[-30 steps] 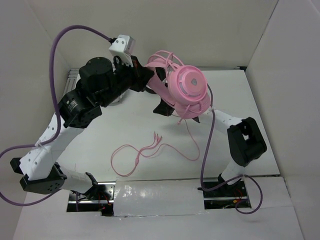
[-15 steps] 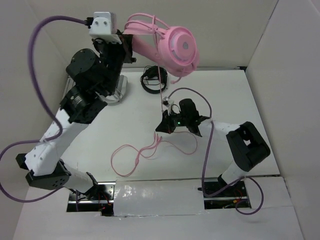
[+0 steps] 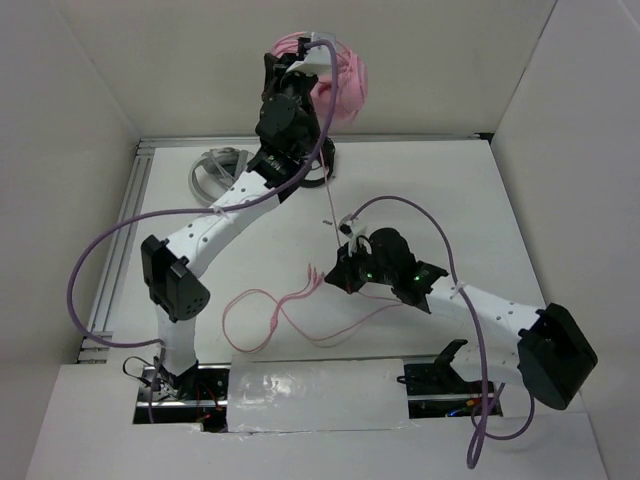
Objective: Wrap the headphones
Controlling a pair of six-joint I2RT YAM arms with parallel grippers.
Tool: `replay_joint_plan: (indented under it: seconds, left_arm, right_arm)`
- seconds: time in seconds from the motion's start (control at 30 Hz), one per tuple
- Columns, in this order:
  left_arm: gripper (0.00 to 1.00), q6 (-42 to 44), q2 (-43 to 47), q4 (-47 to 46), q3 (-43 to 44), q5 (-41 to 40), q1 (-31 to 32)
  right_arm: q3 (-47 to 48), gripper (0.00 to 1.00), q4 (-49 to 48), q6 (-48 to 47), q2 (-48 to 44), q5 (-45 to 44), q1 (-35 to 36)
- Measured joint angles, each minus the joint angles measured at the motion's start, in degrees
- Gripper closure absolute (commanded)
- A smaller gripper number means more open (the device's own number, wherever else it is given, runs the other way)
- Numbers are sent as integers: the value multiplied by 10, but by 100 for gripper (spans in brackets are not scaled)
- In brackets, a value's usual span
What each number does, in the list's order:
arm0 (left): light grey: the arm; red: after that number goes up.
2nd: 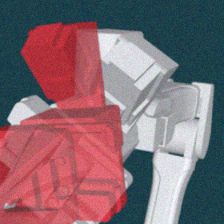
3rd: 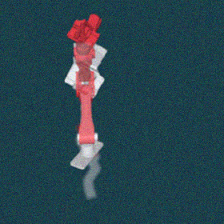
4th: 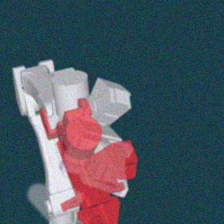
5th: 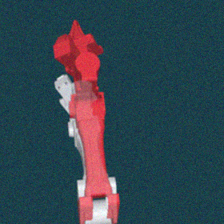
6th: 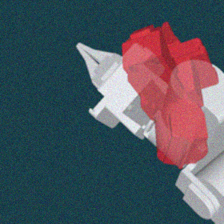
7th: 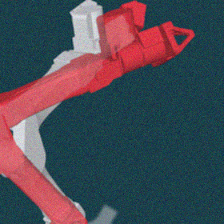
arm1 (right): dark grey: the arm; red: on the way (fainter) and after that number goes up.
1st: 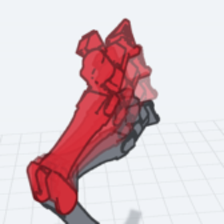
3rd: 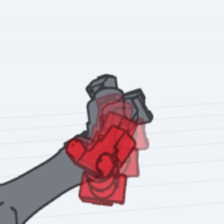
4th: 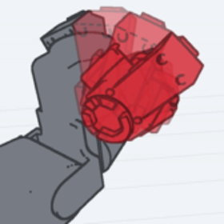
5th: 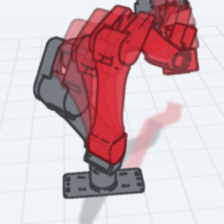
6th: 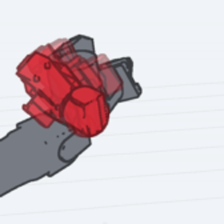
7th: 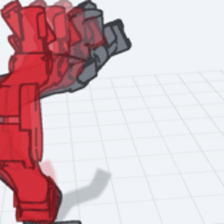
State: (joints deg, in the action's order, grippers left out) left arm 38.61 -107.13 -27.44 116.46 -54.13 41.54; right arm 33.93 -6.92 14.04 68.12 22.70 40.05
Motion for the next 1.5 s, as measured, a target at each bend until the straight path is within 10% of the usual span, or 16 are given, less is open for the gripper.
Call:
replay_joint_plan:
  seconds: [0.3,0.5,0.67,1.0,1.5]
  left_arm:
    - [100,200,-158,-146,132,-41,-19]
    - [100,177,-204,-83,172,-31,-7]
    - [100,66,-200,34,144,15,6]
    - [100,-314,-165,565,121,344,-2]
    - [100,-496,85,607,-267,539,-27]
  right_arm:
    - [85,100,143,4,-110,-129,20]
    - [110,100,165,-3,-129,-117,33]
    - [156,100,215,-22,-147,-173,38]
    - [231,100,233,-50,-204,-420,26]
    - [322,100,276,-158,-148,-479,-86]
